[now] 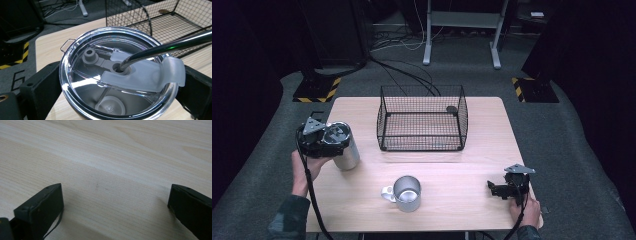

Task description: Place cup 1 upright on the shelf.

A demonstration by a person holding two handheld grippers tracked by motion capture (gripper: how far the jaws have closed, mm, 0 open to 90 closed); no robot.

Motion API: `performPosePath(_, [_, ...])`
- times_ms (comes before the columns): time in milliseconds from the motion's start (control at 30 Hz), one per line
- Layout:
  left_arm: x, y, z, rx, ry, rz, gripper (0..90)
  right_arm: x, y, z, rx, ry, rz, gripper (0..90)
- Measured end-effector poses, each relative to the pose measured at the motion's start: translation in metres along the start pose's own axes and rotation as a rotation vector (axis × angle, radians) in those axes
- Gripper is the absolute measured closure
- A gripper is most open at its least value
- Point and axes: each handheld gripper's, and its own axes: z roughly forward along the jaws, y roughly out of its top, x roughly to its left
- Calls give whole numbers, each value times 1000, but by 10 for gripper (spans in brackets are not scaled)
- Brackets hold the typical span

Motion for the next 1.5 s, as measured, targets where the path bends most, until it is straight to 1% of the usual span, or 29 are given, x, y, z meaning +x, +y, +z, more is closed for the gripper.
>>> performPosePath(67, [-3,1,-2,-6,-8,3,37,0,0,0,0,0,0,0])
performPosePath(100, [-5,1,-3,-2,-16,13,37,0,0,0,0,0,0,0])
performPosePath(233, [-12,3,-6,-2,-33,30,36,0,0,0,0,0,0,0])
performPosePath(300, [-16,4,-8,-3,-47,35,36,0,0,0,0,0,0,0])
performPosePath(333, [-19,6,-10,-9,-57,44,37,0,0,0,0,0,0,0])
performPosePath(367, [-19,6,-10,-9,-57,44,36,0,0,0,0,0,0,0])
performPosePath(433, [-22,8,-11,-13,-70,45,37,0,0,0,0,0,0,0])
performPosePath(567, [-29,12,-12,-9,-103,63,36,0,0,0,0,0,0,0])
performPosePath(600, [-31,13,-12,-17,-101,64,36,0,0,0,0,0,0,0])
performPosePath(767, [-39,17,-10,4,-135,88,36,0,0,0,0,0,-1,0])
performPosePath(867, [-43,20,-8,8,-144,99,36,0,0,0,0,0,0,0])
performPosePath(1033, [-43,20,-8,8,-144,99,37,0,0,0,0,0,0,0])
performPosePath(1067, [-49,25,-8,12,-181,116,37,0,0,0,0,0,0,0])
performPosePath(1133, [-49,25,-8,12,-181,116,36,0,0,0,0,0,0,0])
performPosePath(1167, [-53,28,-8,7,-200,120,36,0,0,0,0,0,0,0])
performPosePath(1267, [-56,33,-9,-1,-224,121,36,0,0,0,0,0,0,0])
performPosePath(1400, [-62,41,-11,-2,-258,136,36,0,0,0,0,0,0,0])
performPosePath(1500, [-66,46,-9,-10,-268,143,36,0,0,0,0,0,0,0])
